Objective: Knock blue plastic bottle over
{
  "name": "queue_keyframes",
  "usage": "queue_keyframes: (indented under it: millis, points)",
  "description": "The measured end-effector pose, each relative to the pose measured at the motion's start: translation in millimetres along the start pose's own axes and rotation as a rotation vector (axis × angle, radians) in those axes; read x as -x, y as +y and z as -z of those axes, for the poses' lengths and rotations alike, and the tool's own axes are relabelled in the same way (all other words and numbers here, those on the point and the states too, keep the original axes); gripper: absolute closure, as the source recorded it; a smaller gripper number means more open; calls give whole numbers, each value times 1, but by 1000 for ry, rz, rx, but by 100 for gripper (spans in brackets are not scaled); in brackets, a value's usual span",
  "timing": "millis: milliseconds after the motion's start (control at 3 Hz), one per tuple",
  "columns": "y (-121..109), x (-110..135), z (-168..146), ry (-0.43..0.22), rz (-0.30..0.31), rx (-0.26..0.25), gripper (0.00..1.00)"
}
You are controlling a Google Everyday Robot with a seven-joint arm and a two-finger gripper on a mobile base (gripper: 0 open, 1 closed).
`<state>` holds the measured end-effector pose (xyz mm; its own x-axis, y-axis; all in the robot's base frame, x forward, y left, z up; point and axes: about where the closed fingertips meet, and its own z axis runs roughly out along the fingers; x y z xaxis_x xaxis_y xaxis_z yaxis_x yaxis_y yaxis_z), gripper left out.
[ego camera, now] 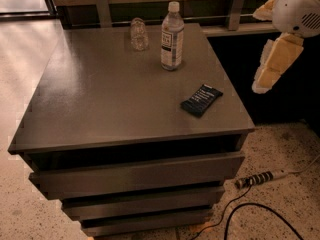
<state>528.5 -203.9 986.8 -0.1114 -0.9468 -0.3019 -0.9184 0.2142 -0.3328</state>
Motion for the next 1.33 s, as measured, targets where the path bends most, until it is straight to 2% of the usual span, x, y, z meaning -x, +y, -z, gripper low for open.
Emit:
queue_keyframes:
  millis: [667, 1333]
  points:
    - [-41, 20, -14, -120, -30, -69, 0]
    - [-82, 66, -52, -267, -112, -92, 0]
